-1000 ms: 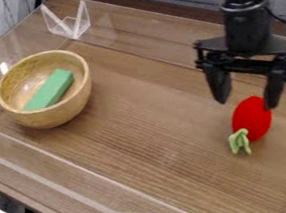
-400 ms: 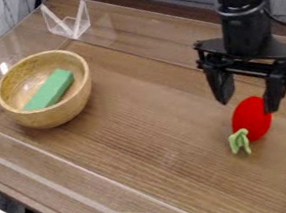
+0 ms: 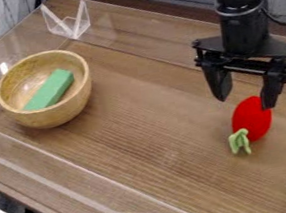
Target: Put the green object in the brown bowl
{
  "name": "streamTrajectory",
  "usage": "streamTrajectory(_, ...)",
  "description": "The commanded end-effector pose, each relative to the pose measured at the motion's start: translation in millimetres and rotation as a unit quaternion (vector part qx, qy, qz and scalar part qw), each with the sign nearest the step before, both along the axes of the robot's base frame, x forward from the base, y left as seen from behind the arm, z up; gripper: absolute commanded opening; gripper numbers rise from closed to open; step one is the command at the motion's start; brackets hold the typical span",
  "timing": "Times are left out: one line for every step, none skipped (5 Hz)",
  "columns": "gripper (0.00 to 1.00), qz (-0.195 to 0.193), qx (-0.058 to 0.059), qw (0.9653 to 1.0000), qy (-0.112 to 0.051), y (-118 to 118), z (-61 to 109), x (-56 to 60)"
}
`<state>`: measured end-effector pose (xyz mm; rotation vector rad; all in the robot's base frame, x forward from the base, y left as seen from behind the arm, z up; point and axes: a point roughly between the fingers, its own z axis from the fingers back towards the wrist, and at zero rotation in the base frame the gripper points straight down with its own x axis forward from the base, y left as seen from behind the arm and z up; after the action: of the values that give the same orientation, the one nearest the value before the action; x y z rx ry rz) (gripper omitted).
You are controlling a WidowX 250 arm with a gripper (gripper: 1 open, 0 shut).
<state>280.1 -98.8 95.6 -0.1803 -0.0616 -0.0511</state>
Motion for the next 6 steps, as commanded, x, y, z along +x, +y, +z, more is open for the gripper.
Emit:
streamTrajectory(1.00,0.029,0.000,0.9995,-0.013,-5.1,2.1,11.4)
streamTrajectory(1.00,0.051,0.006,0.9987,-0.002,-11.1,-10.1,12.7)
streamTrajectory(1.00,0.021,0.015,0.9996,0.009,-28.1,-26.7,11.8)
streamTrajectory(1.00,0.006,0.027,0.9994,0.022,-40.5,-42.0,8.0)
streamTrajectory(1.00,-0.004,0.040,0.9986,0.034,-32.0,-40.9,1.2)
streamTrajectory(1.00,-0.014,0.050,0.9977,0.043,-22.9,-39.5,-2.3)
